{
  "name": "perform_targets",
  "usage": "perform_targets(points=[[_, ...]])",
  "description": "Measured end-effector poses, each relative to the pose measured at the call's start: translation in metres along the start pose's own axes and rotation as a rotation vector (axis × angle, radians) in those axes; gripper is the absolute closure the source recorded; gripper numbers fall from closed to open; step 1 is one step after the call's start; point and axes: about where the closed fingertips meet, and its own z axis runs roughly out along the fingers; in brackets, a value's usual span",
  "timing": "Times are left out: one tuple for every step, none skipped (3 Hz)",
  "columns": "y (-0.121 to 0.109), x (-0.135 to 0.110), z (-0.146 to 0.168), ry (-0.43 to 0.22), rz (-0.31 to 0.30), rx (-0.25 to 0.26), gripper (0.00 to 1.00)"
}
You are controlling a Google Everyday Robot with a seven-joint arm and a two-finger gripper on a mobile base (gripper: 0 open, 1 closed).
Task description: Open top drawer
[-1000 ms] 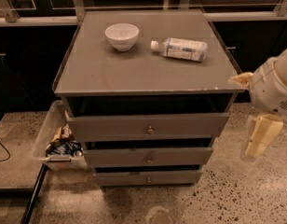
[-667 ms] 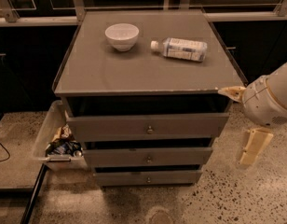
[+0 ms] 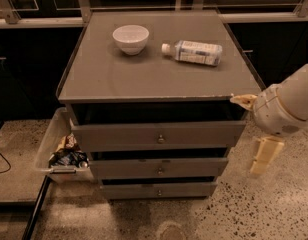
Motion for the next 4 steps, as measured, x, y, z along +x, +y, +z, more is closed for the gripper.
perform_targets(points=[[-0.026, 0.012, 0.04, -0.031, 0.011, 0.004, 0.0], [-0.058, 0.032, 0.097, -0.099, -0.007, 0.031, 0.0], [-0.058, 0.032, 0.098, -0.099, -0.007, 0.031, 0.0], [-0.059, 0.036, 0.114, -0.068, 0.005, 0.031, 0.0]])
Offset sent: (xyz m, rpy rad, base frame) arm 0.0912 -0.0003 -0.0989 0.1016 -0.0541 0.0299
